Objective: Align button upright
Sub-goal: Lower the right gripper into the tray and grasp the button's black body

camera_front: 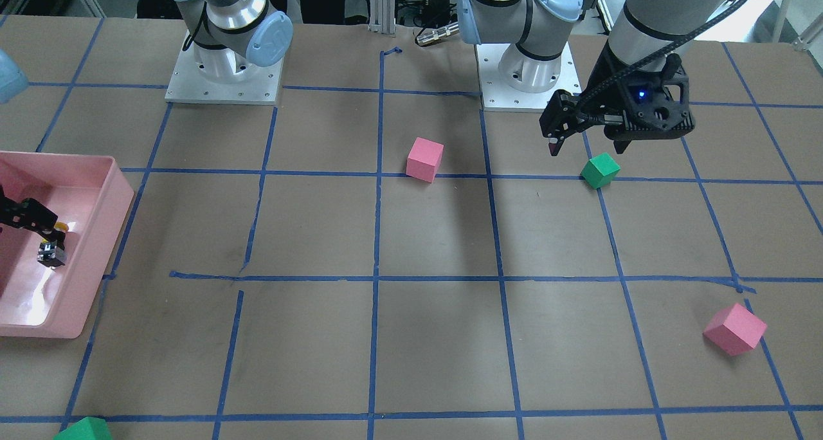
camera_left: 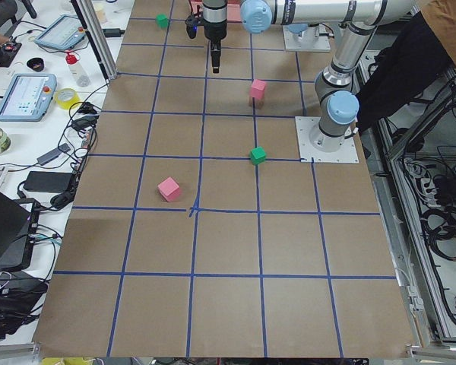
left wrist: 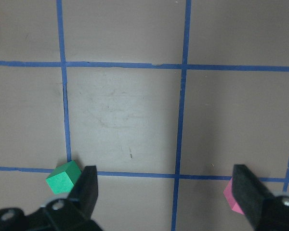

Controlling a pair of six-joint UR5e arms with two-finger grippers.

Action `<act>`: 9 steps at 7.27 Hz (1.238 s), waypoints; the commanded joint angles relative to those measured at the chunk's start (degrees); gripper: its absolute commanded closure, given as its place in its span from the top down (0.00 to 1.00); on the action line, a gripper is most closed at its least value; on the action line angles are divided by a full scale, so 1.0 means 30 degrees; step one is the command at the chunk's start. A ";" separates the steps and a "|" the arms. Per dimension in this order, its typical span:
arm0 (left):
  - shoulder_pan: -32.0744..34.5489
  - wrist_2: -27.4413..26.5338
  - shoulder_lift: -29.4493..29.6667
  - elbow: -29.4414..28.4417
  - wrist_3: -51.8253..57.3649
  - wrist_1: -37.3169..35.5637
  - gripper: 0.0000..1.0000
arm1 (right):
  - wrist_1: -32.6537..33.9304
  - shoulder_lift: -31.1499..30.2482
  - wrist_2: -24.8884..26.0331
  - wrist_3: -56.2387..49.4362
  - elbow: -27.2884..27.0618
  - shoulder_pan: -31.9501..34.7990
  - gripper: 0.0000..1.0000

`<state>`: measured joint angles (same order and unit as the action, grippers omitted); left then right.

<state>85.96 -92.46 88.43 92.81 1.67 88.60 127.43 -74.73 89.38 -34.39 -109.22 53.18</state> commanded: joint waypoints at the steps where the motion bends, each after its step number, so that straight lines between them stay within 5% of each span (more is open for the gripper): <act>1: -0.0001 -0.0001 -0.0004 0.0002 0.0000 0.0028 1.00 | -0.0055 0.0125 -0.0318 -0.0631 -0.0009 -0.0001 1.00; 9: -0.0031 -0.0030 -0.0004 0.0002 0.0058 0.0029 1.00 | 0.0354 0.1238 0.0001 -0.2835 0.0020 -0.0030 1.00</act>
<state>85.87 -92.55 88.42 92.81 1.78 88.68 128.49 -71.33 89.23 -42.84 -109.10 53.10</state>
